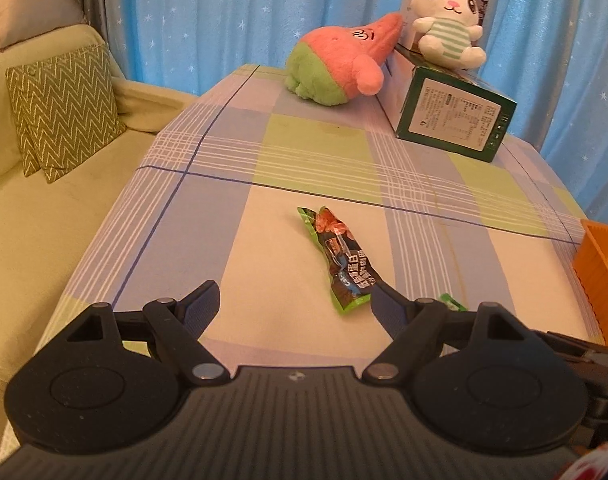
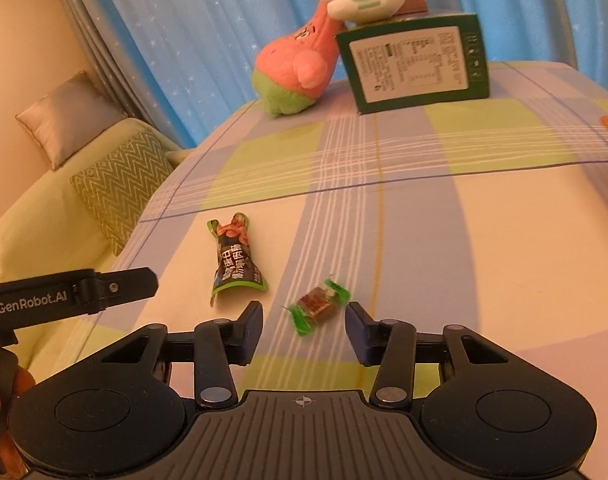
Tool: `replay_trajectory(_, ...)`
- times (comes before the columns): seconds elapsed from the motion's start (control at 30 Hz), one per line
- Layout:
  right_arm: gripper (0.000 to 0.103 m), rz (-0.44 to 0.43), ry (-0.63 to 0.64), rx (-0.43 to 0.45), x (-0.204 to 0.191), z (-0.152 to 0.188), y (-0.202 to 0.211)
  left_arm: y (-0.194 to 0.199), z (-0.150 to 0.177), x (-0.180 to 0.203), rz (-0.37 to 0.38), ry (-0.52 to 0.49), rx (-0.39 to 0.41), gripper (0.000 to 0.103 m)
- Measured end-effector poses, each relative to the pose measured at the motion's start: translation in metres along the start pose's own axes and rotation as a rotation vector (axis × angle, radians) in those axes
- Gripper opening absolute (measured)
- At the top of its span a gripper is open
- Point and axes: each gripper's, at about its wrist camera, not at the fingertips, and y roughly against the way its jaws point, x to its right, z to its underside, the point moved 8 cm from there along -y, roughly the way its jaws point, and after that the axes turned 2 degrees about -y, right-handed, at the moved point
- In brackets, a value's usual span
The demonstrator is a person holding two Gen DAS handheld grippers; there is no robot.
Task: Organize snacks
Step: 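Grasp the dark stick snack with the left tool while the right tool grasps the green sweet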
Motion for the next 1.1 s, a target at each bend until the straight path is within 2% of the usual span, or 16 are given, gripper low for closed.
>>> replay_trajectory(0.2, 0.040, 0.038, 0.029, 0.010, -0.001, 0.001, -0.026, -0.012, 0.001, -0.005, 0.010, 0.032, -0.001, 0.081)
replay_trajectory(0.3, 0.037, 0.071, 0.088, 0.026, -0.008, 0.001, -0.031, -0.017, 0.003, -0.006, 0.016, 0.039, -0.012, 0.081)
replay_trajectory(0.4, 0.023, 0.119, 0.167, 0.030, -0.010, 0.002, -0.034, -0.020, 0.004, -0.007, 0.015, 0.035, -0.017, 0.081)
replay_trajectory(0.53, 0.022, 0.155, 0.266, 0.041, -0.009, 0.008, -0.034, -0.023, 0.004, -0.007, 0.030, 0.053, -0.018, 0.081)
replay_trajectory(0.73, 0.021, 0.153, 0.217, 0.063, 0.005, -0.008, -0.026, -0.033, -0.005, 0.013, 0.062, 0.025, -0.007, 0.080)
replay_trajectory(0.87, 0.021, 0.166, 0.190, 0.083, 0.018, -0.026, -0.020, -0.049, -0.014, 0.030, 0.079, -0.007, 0.000, 0.069)
replay_trajectory(1.1, 0.021, 0.186, 0.140, 0.084, 0.040, -0.035, -0.017, -0.086, -0.023, 0.044, 0.040, -0.038, -0.010, 0.042)
